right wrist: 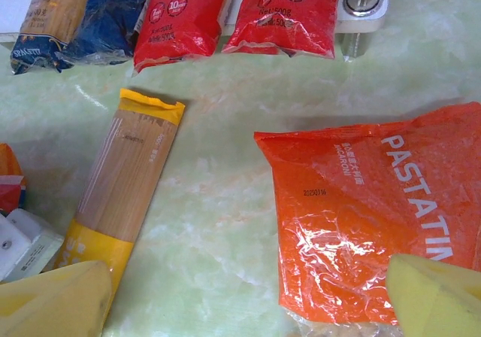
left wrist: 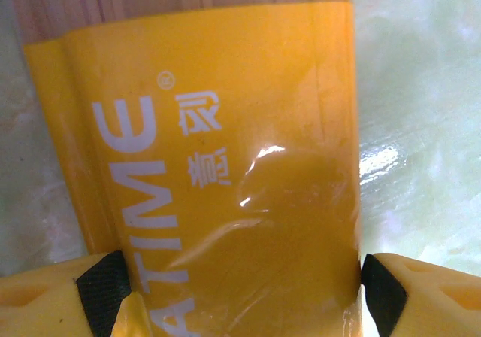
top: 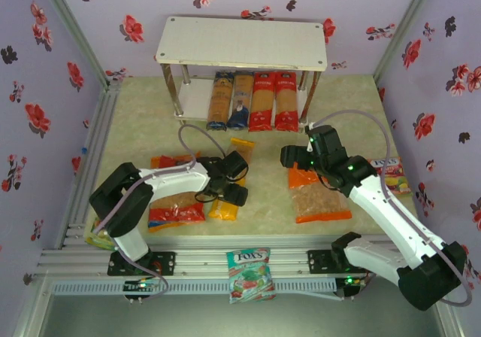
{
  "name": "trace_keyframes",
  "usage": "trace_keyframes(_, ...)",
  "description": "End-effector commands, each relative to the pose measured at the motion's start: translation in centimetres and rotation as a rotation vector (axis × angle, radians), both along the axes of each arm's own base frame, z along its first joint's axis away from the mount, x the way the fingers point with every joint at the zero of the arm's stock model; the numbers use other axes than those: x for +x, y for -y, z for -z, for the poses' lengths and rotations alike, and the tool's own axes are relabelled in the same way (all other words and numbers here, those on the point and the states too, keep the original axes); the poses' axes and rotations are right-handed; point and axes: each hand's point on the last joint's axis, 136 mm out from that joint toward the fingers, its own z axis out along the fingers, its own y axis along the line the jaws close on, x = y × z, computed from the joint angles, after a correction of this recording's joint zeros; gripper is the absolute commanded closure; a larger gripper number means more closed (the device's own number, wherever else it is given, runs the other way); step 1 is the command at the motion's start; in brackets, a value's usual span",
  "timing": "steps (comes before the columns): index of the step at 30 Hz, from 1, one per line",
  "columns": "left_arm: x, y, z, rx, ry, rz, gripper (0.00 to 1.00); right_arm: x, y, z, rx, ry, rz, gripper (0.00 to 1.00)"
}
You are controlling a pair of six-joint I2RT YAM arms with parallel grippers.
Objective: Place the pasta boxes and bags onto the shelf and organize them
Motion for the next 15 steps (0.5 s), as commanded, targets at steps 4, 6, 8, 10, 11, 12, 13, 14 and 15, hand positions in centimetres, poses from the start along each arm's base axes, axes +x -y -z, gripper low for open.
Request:
trace_keyframes(4, -0.5, 0.0, 2.1, 0.061, -0.061, 0.007, 0.13, -0.2, 0.4, 0.4, 0.003, -0.003, 0.014, 0.05)
trace_keyframes(6, -0.6, -0.2, 2.8, 0.091, -0.072, 0.01, 0.13, -0.2, 0.4, 0.4, 0.005, -0.001, 0.016, 0.05)
trace_keyframes(8, -0.7, -0.2, 3.5, 0.115, -0.083, 0.012, 0.16, -0.2, 0.4, 0.4, 0.004, -0.002, 0.013, 0.05)
trace_keyframes(10, -0.8, -0.2, 3.9, 0.127, -0.092, 0.015, 0.25, -0.2, 0.4, 0.4, 0.005, -0.003, 0.014, 0.05)
trace_keyframes(11, -0.9, -0.2, 4.0, 0.132, -0.095, 0.016, 0.31, -0.2, 0.4, 0.3, 0.004, -0.002, 0.015, 0.05)
trace_keyframes(12, -1.0, -0.2, 4.1, 0.132, -0.098, 0.015, 0.39, -0.2, 0.5, 0.3, 0.002, -0.001, 0.014, 0.05)
trace_keyframes(13, -1.0, -0.2, 4.1, 0.129, -0.101, 0.016, 0.44, -0.3, 0.5, 0.3, 0.001, -0.003, 0.015, 0.05)
trace_keyframes(14, -1.1, -0.2, 4.0, 0.127, -0.102, 0.015, 0.47, -0.3, 0.5, 0.2, 0.001, 0.0, 0.015, 0.05)
trace_keyframes(15, -1.1, -0.2, 3.9, 0.126, -0.101, 0.013, 0.49, -0.3, 0.5, 0.2, 0.0, 0.0, 0.015, 0.05)
